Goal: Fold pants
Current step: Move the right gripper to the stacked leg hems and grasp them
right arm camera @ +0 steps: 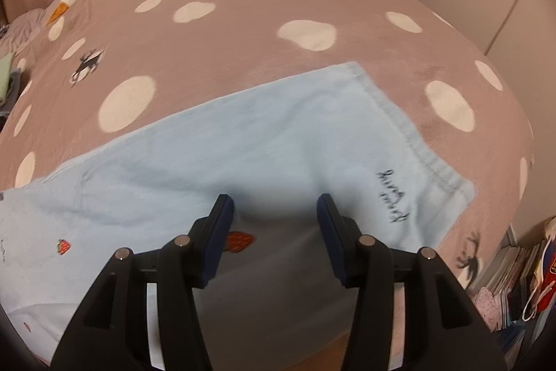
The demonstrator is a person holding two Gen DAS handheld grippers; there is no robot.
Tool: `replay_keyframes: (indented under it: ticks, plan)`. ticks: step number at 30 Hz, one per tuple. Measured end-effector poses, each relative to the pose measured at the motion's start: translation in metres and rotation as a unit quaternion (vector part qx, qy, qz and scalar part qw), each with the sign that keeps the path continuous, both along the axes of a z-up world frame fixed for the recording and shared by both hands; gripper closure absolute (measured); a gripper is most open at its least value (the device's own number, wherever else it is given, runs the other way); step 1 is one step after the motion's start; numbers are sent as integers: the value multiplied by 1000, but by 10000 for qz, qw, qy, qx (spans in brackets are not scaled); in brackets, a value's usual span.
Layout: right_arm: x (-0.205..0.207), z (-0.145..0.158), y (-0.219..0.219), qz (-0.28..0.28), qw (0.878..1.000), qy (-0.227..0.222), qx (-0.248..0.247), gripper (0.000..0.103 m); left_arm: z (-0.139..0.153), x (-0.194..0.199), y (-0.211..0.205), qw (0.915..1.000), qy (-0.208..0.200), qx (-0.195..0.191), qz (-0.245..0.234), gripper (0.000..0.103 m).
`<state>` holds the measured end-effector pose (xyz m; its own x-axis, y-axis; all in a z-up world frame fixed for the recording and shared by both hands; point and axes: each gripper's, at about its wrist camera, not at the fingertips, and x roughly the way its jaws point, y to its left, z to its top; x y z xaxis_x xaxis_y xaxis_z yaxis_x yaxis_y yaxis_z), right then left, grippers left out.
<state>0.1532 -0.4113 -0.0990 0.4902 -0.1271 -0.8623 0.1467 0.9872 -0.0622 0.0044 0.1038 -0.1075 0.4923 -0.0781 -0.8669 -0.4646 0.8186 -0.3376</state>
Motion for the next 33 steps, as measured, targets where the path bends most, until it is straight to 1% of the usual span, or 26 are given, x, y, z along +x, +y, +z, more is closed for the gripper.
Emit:
replay_keyframes:
  ticks: [2, 3, 4, 5, 8, 9, 11, 15, 16, 18, 19, 20, 21, 22, 24, 28, 29, 31, 33]
  plan:
    - [0, 1, -7, -95, 9999, -12, -108, 53, 8, 4, -6, 9996, 214, 154, -45, 60]
    - [-1, 2, -12, -167, 9998, -11, -138, 51, 11, 6, -8, 9995, 249, 170, -58, 60]
    - [0, 2, -20, -286, 9994, -5, -181, 44, 18, 8, -12, 9996, 179, 158, -122, 60]
    - [0, 2, -26, -385, 9990, -4, -229, 42, 27, 10, -18, 9996, 41, 145, -233, 60]
    - [-1, 4, -49, -609, 9978, -52, -272, 42, 47, 22, -39, 9980, -234, 265, -532, 60]
    - [-3, 6, -54, -647, 9976, -72, -240, 43, 49, 27, -45, 9971, -297, 272, -640, 60]
    - [-8, 12, -66, -741, 9971, -189, -42, 43, 47, 40, -57, 9959, -289, 166, -845, 60]
    - [-21, 19, -83, -1064, 9939, -292, -68, 41, 34, 55, -81, 9916, -219, -146, -1267, 60]
    - [-24, 20, -89, -1128, 9931, -307, 15, 41, 29, 59, -88, 9897, -176, -196, -1405, 60]
    - [-28, 19, -100, -1203, 9912, -351, 426, 41, 20, 66, -98, 9877, -56, -193, -1551, 60]
    - [-30, 16, -107, -1202, 9897, -352, 695, 45, 14, 69, -101, 9870, 12, -202, -1593, 60]
    - [-31, 13, -109, -1189, 9888, -332, 840, 51, 8, 72, -103, 9866, 93, -247, -1611, 60]
    - [-30, 10, -111, -1191, 9883, -296, 901, 68, 4, 74, -105, 9864, 158, -297, -1609, 60]
    - [-30, 6, -112, -1210, 9886, -260, 859, 78, 0, 75, -106, 9865, 210, -320, -1593, 60]
    - [-32, 8, -112, -1181, 9872, -408, 992, 84, -3, 74, -108, 9867, 204, -278, -1587, 60]
    - [-33, 24, -107, -1130, 9863, -742, 942, 84, -1, 73, -108, 9868, 202, -294, -1582, 61]
    - [-32, 25, -106, -1094, 9869, -765, 903, 84, -2, 72, -107, 9870, 179, -308, -1567, 61]
    - [-29, 19, -106, -1079, 9880, -709, 847, 84, -2, 70, -107, 9874, 161, -320, -1542, 61]
    - [-27, 6, -111, -1151, 9882, -489, 885, 83, -1, 67, -106, 9878, 155, -352, -1511, 60]
